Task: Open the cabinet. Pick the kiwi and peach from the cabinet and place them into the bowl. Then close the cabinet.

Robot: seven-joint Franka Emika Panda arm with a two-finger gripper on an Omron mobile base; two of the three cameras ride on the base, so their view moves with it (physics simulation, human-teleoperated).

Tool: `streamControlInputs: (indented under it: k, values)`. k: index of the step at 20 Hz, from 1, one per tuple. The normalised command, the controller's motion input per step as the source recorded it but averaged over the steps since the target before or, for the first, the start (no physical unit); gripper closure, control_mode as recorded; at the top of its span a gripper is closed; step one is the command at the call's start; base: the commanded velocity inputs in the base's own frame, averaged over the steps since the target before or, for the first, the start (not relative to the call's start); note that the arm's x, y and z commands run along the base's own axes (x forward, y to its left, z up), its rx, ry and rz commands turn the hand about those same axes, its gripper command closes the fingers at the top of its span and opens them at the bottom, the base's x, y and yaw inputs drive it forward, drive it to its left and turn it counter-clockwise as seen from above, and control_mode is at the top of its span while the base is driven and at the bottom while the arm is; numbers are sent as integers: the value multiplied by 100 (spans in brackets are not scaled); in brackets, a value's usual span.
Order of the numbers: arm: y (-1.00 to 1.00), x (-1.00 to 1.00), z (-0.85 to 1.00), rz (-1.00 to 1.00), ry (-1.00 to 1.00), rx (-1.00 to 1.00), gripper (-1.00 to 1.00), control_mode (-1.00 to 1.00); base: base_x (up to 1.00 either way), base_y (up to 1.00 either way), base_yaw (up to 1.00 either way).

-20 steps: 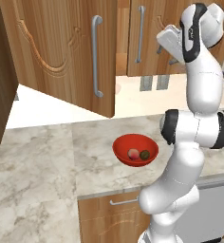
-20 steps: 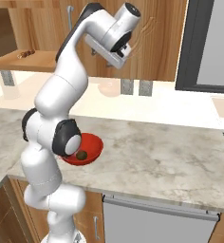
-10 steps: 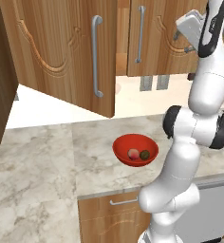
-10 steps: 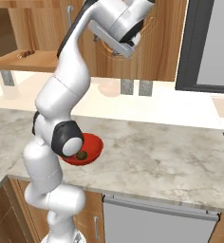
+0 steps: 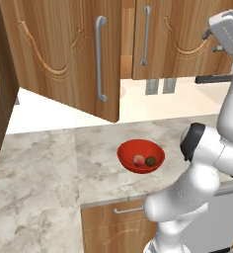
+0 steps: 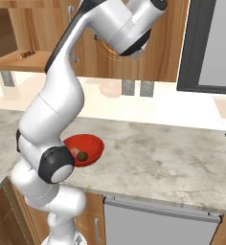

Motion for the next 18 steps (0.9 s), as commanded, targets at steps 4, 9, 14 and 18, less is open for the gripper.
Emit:
streamControlInputs:
  k: [4, 9, 14, 18]
  values:
    - [21, -54, -10, -6, -10, 0, -100, -100, 0, 0, 0]
    - [35, -46, -8, -5, -4, 0, -100, -100, 0, 0, 0]
    - [36, -42, -3, -6, -1, 0, -100, -100, 0, 0, 0]
    - [21, -54, 0, -6, -3, 0, -100, -100, 0, 0, 0]
